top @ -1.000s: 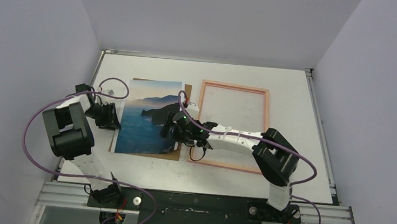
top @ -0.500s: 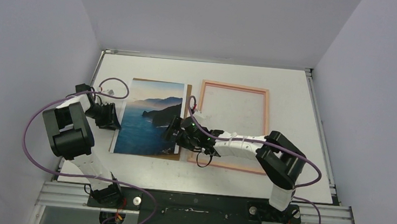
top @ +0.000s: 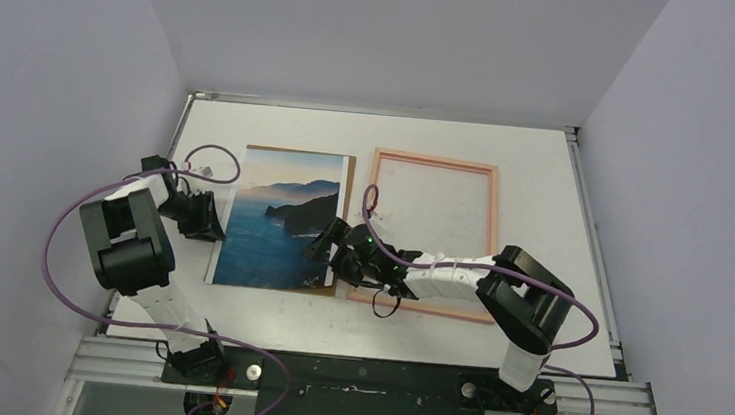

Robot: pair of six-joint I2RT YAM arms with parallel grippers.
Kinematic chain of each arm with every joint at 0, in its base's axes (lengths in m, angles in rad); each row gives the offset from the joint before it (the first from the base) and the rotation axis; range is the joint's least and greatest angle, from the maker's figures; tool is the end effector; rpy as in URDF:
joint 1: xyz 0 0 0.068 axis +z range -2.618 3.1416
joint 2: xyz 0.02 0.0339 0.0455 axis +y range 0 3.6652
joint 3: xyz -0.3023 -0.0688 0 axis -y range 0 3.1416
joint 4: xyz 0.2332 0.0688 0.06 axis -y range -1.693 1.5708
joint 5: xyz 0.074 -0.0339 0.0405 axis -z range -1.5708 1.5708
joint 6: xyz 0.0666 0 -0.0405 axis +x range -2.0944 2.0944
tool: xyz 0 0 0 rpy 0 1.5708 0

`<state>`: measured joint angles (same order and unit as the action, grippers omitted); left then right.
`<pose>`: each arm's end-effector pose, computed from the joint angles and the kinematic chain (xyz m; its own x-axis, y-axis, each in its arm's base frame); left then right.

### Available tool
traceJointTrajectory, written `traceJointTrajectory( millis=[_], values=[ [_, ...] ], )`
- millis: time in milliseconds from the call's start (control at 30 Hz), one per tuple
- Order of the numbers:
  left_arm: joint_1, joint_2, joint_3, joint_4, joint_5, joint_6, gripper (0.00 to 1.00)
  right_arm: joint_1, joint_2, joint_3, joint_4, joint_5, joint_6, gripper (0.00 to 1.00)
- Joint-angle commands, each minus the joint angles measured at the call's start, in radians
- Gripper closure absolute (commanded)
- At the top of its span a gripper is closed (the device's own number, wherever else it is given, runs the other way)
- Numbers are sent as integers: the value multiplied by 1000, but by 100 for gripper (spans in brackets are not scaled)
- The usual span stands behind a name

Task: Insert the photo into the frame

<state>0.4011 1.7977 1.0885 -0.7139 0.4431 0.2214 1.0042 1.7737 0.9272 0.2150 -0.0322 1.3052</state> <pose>0.3092 0.1001 0.1690 -0.9531 -0.1887 -0.2367 -0.0875 0.9203 -0.3814 0.2096 0.3334 0.1917 -0.9104 0.3658 -0.1935 0.0808 0.6157 0.7838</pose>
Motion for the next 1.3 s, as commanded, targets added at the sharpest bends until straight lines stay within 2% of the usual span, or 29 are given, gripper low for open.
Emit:
traceJointTrajectory(
  millis=[0,200,300,400,500,533,600,767,900,1100,1267],
  values=[
    [-8,14,11,-21,27,8,74,-7,-37,-26,159,-29,48,3],
    [-8,19,13,-22,31,8,74,-6,-29,6,118,-14,28,1],
    [-7,19,16,-30,35,8,75,-7,-2,51,71,-9,5,11],
    [-3,18,25,-43,43,9,75,-7,19,99,10,1,-26,28],
    [8,7,48,-70,57,10,67,-7,21,133,-42,16,-59,60],
    [10,-6,54,-80,58,13,66,-8,21,150,-65,25,-75,68],
    [14,-28,70,-98,61,19,60,-9,23,190,-116,29,-109,76],
    [37,-75,150,-194,95,37,40,-7,7,284,-203,87,-220,83],
    [63,-117,250,-300,136,61,32,-9,-20,447,-363,151,-393,89],
    [74,-158,355,-394,183,74,30,-26,-93,775,-704,310,-735,92],
    [73,-171,347,-395,202,61,30,-30,-178,984,-1020,534,-898,95]
  ],
)
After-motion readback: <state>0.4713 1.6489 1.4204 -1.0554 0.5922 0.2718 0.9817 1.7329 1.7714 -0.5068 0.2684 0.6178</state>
